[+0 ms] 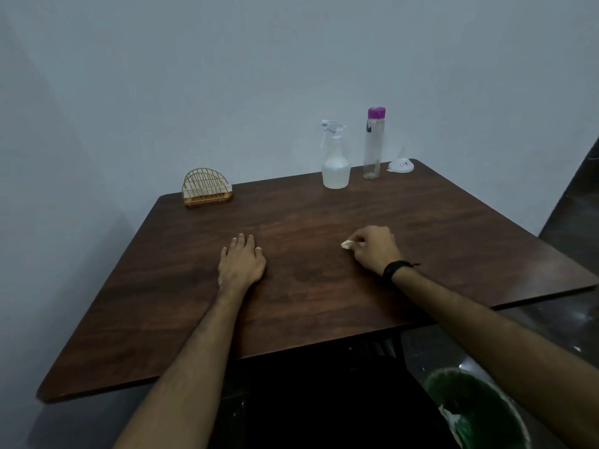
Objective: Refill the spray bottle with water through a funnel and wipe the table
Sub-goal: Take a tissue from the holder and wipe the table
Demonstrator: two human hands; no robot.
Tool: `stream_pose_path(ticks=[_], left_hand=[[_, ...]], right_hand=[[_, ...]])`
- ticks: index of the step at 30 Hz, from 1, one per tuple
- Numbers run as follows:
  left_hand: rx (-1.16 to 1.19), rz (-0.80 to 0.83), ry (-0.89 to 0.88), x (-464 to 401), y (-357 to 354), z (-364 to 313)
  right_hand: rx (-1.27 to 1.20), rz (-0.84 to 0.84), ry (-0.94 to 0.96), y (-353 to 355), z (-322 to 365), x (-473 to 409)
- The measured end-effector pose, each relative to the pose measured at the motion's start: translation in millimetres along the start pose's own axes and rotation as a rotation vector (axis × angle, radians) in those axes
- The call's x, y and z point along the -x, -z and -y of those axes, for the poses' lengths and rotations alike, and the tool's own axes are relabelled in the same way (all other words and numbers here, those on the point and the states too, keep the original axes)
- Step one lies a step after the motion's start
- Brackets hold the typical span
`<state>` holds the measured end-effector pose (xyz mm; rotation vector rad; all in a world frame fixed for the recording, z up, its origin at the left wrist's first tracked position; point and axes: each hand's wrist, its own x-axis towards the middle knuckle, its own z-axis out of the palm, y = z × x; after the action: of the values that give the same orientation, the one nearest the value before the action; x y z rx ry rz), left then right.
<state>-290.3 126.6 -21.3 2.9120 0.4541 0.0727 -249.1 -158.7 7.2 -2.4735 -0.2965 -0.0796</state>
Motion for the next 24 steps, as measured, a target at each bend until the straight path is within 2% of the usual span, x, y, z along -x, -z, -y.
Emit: stream_pose_path(ticks=[3, 5, 7, 10, 13, 17, 24], left_hand=[[-0.003, 0.01, 0.014, 1.3, 1.2, -2.0], [0.001, 0.029, 0.031, 4.3, 3.4, -5.0], [0.018, 0.057, 0.05, 11.5, 4.1, -11.6], [0.05, 0.046, 0.038, 27.4, -1.4, -28.3], [0.072, 0.044, -0.015, 43.0, -7.8, -52.9], [0.087, 0.056, -0.173, 63.2, -14.9, -108.1], [0.132, 0.026, -0.579, 136.6, -47.6, -242.9]], right_hand=[[-0.113, 0.194, 0.097, -18.7, 32.4, 15.7], [-0.267, 0.35, 0.039, -27.1, 48.2, 17.2], [-0.627, 0.429, -0.123, -30.4, 52.4, 14.2], [-1.245, 0.431, -0.314, -22.3, 45.6, 11.6], [-1.595, 0.368, -0.403, -2.7, 25.4, 13.2], [-1.708, 0.266, -0.405, 32.9, -11.9, 27.8], [-1.499, 0.042, -0.297, 100.5, -101.2, 84.2]])
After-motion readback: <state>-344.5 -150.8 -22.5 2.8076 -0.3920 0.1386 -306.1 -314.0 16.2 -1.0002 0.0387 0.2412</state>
